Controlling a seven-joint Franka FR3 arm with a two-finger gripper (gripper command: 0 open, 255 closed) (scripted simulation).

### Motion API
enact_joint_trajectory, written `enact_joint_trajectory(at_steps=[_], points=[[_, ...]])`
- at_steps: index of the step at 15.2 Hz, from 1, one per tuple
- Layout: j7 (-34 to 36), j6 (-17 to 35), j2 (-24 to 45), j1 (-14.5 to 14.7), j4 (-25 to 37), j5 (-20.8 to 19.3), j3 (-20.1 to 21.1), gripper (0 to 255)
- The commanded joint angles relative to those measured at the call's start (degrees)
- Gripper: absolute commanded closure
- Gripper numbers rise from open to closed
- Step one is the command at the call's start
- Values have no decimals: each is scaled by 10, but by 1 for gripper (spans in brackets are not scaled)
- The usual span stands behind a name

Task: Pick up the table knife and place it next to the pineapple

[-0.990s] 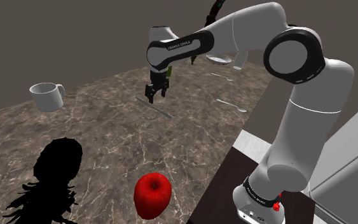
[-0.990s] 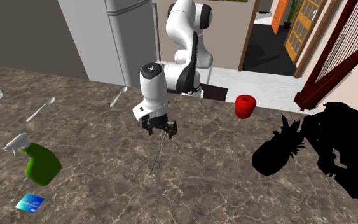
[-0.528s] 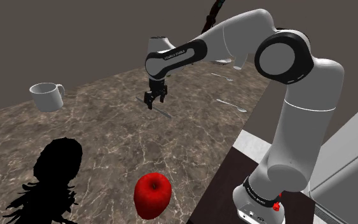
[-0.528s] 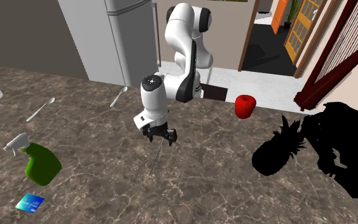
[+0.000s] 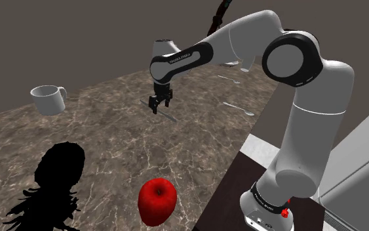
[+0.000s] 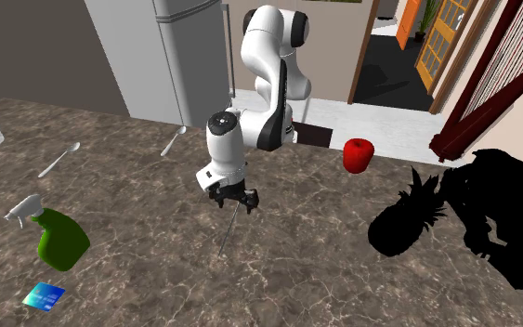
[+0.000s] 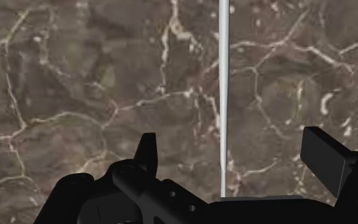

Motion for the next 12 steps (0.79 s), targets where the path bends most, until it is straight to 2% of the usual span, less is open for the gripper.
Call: enact_joint_trajectory(at_steps=[1, 10, 12], points=[[0, 0, 0, 0, 0, 0, 0, 255], [0, 0, 0, 0, 0, 0, 0, 255], [0, -13, -7, 0, 6, 0, 0, 255]])
